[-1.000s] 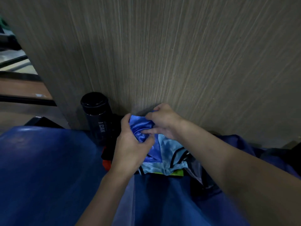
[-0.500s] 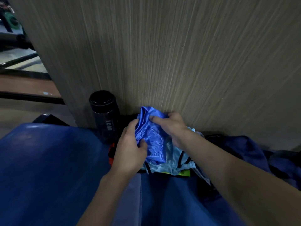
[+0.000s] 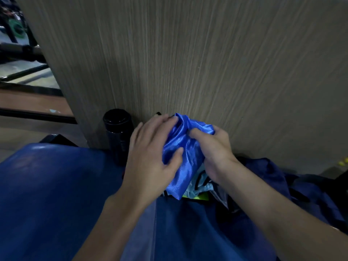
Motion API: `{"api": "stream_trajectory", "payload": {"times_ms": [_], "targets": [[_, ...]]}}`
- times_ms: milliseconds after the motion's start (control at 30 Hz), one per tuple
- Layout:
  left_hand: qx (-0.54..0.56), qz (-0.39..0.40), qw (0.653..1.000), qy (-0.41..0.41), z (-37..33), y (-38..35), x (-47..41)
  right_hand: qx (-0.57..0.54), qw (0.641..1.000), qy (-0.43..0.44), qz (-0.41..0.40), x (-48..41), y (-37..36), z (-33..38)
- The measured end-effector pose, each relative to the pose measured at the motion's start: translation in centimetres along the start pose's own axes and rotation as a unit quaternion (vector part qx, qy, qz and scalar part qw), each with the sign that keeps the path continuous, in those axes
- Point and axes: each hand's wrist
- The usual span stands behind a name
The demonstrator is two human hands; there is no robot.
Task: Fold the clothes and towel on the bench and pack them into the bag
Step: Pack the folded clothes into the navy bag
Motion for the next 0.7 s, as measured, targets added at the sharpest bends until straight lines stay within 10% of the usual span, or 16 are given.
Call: {"api": "stream_trajectory", "payload": {"times_ms": [467,700], "targets": [[0.318,0.25,0.912,0.069,-13.5,-2.6,-0.9,-0.161,0.983,0.074,0.051,12.2,15.0,3.3],[0.234,0.357,0.904,-0.01,-19.4,-5.9,-0.4,0.207,0.963,0.166,0.048,14.3,24.3,5.6]]}}
Point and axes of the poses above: each hand's wrist, its own x-axis away from the middle knuckle, its own y-axis out of the back of the hand, z = x × y
